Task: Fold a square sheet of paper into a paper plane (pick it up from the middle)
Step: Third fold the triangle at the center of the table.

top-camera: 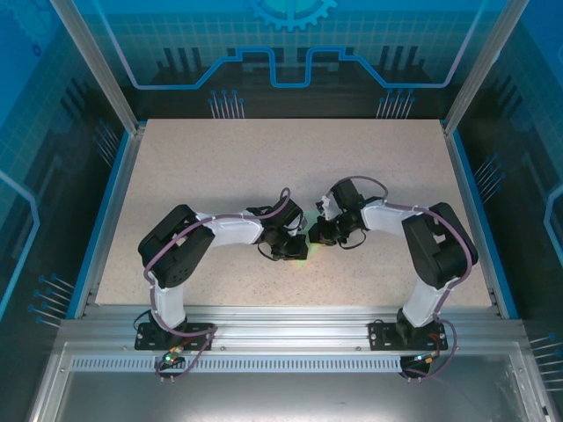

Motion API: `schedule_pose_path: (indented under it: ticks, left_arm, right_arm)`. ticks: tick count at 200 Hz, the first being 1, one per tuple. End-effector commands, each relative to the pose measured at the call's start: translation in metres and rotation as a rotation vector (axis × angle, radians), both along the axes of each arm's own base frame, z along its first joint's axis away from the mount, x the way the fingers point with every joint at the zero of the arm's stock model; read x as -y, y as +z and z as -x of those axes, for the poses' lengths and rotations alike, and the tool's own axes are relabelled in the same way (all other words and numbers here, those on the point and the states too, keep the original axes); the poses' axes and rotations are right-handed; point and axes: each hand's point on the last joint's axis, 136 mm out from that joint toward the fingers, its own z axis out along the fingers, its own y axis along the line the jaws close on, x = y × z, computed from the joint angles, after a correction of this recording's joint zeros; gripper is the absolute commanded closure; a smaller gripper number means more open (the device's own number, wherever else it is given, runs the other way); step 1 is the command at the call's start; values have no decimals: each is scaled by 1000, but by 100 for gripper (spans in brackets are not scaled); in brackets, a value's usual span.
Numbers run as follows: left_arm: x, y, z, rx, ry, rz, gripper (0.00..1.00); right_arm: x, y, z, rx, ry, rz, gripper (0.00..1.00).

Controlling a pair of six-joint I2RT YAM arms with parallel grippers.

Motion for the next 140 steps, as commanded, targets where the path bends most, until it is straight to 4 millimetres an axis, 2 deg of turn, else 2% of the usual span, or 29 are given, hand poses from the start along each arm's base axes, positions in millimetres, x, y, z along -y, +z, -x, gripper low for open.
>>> schedule_pose_path:
  ticks: [1, 24, 75, 140]
  left_arm:
    - [-22, -31, 21, -82, -7, -102, 88]
    - [-25, -34, 22, -85, -9, -117, 89]
    - [-38, -46, 32, -108, -9, -168, 91]
    - [-45, -54, 41, -127, -9, -183, 92]
  right_arm:
    - [-1, -17, 5, -42, -2, 22, 90]
    - [10, -27, -2, -49, -31, 33, 90]
    - [34, -19, -26, -11, -83, -19, 90]
    - [70, -25, -52, -16, -171, -46, 89]
